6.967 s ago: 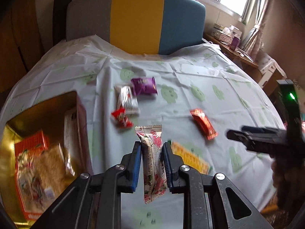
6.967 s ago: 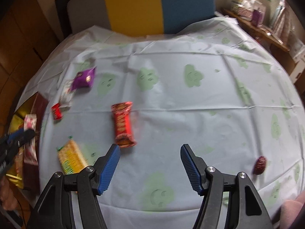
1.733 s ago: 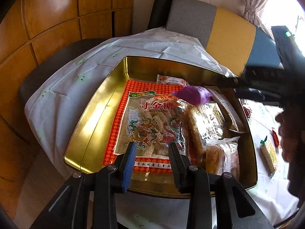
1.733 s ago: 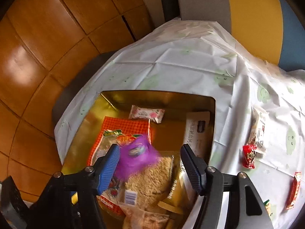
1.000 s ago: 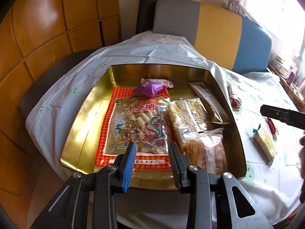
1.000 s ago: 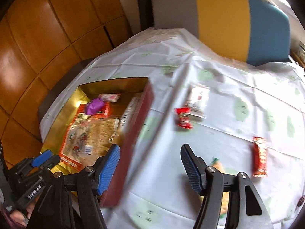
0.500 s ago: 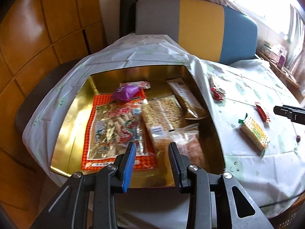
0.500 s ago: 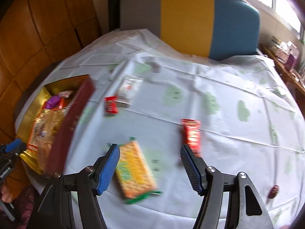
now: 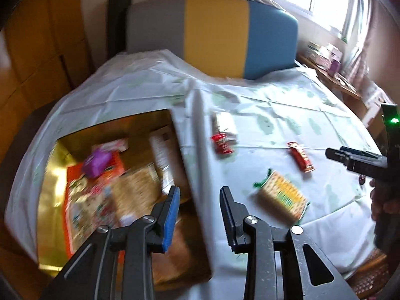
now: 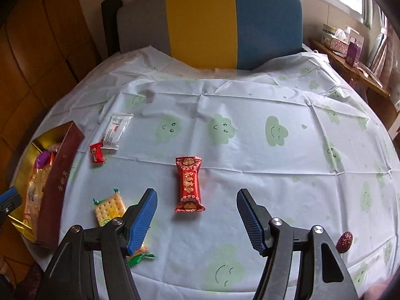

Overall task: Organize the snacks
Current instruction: 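Move the left gripper to the small red wrapped candy and grasp it, then lift the red candy with the left gripper while the right gripper grasps the white packet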

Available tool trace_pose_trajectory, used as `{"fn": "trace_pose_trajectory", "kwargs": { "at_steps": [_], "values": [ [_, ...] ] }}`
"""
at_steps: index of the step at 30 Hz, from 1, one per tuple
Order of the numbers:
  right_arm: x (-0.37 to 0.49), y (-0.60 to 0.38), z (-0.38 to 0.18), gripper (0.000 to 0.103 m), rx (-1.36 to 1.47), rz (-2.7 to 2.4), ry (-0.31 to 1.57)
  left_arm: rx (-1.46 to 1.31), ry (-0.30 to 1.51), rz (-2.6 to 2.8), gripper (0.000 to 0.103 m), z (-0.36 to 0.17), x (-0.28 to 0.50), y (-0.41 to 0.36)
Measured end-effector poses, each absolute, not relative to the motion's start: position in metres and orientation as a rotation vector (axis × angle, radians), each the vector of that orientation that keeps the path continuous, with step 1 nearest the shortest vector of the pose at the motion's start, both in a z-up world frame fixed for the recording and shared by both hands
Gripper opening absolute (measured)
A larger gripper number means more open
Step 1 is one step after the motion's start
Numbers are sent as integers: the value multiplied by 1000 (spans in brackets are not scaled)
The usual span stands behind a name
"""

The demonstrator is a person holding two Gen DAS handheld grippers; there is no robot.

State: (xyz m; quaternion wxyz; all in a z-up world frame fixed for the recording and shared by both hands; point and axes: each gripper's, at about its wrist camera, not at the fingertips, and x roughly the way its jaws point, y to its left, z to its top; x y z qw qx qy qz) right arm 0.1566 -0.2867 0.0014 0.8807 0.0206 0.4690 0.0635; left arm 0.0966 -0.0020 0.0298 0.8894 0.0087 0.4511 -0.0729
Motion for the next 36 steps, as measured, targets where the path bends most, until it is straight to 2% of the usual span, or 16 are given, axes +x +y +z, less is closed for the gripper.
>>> {"fn": "trace_pose_trajectory", "kwargs": {
  "at_steps": [4,12,23,27,36],
  "values": [
    [155,-283,7,67,43,149,959,22,978,-163,31,24,133,-23],
    [154,-289,17,67,100,170,922,67,1050,-131,21,-13,187,-58],
    [153,-288,23,67,117,197,903,85,1112,-52,22,-57,234,-74],
    [153,-287,25,67,116,204,895,123,1086,-73,17,-61,233,-78],
    [153,-287,26,67,101,197,891,79,1012,-260,17,-41,162,-84]
  ]
}}
